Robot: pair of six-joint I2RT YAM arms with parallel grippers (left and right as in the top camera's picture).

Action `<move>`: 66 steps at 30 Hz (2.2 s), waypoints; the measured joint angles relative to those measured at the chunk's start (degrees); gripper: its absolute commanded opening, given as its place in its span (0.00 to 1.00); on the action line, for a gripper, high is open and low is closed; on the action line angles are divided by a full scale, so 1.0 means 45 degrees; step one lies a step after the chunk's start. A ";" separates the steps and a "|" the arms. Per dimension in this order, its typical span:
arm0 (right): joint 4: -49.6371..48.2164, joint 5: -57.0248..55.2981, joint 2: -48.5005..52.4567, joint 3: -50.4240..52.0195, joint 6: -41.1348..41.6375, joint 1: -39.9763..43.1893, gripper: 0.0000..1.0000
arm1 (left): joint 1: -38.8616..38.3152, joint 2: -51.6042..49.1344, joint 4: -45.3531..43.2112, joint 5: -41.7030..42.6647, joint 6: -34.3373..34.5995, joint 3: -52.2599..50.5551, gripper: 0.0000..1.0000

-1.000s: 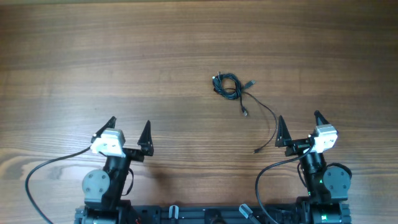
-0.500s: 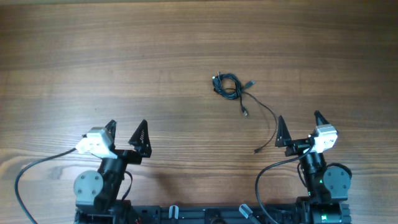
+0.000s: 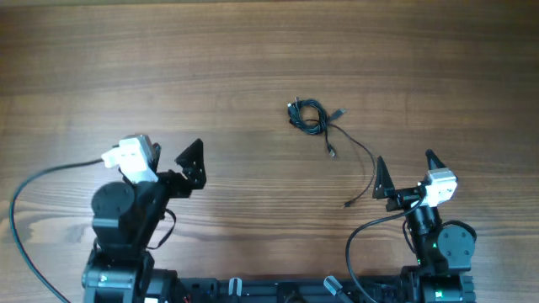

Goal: Untangle cables
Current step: 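Move the left gripper forward over the tangled black cable bundle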

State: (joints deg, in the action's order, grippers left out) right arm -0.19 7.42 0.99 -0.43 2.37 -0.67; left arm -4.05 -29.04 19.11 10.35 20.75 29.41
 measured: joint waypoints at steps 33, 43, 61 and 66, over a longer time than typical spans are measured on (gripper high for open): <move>0.0000 0.0000 0.0000 0.0000 0.0000 0.0000 1.00 | -0.2477 -0.5090 0.2093 0.1253 0.0185 0.3453 1.00; 0.0000 0.0000 0.0000 0.0000 0.0000 0.0000 0.99 | -0.4401 -0.9321 0.2035 0.0903 -0.1608 0.5727 1.00; 0.0000 0.0000 0.0000 0.0000 0.0000 0.0000 1.00 | -0.5246 -0.9432 0.1957 -0.1239 -0.1234 0.6397 0.98; 0.0000 0.0000 0.0000 0.0000 0.0000 0.0000 1.00 | -0.5246 -1.0418 0.2487 -0.1826 -0.0957 0.7397 0.98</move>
State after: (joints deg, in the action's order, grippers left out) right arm -0.19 7.42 0.99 -0.43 2.37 -0.67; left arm -27.66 -75.92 30.30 2.13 16.45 62.70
